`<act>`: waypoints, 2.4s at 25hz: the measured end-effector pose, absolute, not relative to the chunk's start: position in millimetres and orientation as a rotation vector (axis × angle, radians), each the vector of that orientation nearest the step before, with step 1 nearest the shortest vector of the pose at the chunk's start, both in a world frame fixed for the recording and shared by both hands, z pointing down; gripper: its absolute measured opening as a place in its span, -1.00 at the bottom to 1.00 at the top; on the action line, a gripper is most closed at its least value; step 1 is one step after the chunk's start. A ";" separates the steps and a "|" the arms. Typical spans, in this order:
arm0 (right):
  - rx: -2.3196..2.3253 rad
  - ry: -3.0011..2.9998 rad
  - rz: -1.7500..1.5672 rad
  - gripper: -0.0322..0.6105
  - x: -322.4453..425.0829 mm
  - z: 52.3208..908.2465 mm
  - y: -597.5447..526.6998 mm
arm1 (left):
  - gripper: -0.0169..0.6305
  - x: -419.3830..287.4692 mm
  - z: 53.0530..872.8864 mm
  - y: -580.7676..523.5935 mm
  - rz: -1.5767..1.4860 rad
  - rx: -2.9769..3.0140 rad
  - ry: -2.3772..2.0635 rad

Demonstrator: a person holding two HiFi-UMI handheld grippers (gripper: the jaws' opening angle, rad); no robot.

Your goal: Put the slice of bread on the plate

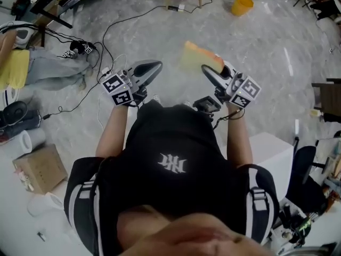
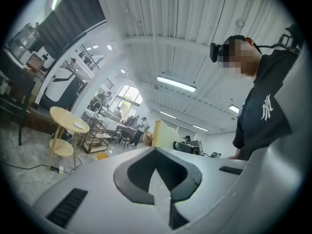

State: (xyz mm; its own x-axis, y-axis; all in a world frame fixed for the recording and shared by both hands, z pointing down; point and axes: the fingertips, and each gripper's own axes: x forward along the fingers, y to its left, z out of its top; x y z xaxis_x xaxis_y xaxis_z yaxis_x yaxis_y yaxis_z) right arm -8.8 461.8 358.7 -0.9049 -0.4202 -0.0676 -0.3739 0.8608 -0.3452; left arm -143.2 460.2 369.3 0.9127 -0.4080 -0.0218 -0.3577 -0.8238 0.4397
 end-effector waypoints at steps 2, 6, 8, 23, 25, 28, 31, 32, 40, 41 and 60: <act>-0.656 2.893 -0.479 -0.59 2.6 359.1 460.8 | -0.91 -137.4 370.0 459.1 -0.141 2.641 -0.600; -0.704 2.865 -0.473 -0.59 26.6 360.3 462.1 | -0.91 -121.2 371.9 462.3 -0.088 2.652 -0.654; -0.734 2.854 -0.468 -0.60 39.9 362.2 460.8 | -0.91 -112.8 373.8 461.3 -0.074 2.652 -0.682; -1.223 2.819 -0.338 -0.60 125.7 387.4 449.0 | -0.91 -95.6 391.9 434.9 0.068 2.562 -1.236; -1.246 2.816 -0.335 -0.60 129.2 389.8 449.1 | -0.91 -90.9 395.3 434.6 0.076 2.562 -1.229; -1.297 2.798 -0.347 -0.60 138.1 392.7 446.2 | -0.91 -81.0 398.5 431.0 0.086 2.566 -1.206; -1.337 2.765 -0.364 -0.60 144.4 392.7 444.8 | -0.91 -76.0 399.8 428.1 0.085 2.571 -1.188; -1.346 2.761 -0.360 -0.60 145.3 392.9 444.6 | -0.91 -74.9 400.7 427.1 0.089 2.577 -1.186; -1.373 2.775 -0.361 -0.60 145.0 394.0 423.9 | -0.91 -72.1 409.2 401.5 0.071 2.574 -1.176; -1.373 2.782 -0.360 -0.60 142.5 394.4 418.5 | -0.91 -73.5 410.8 395.8 0.065 2.570 -1.173; -1.418 2.835 -0.413 -0.60 80.5 399.7 229.6 | -0.91 -117.5 428.9 206.7 0.043 2.589 -1.084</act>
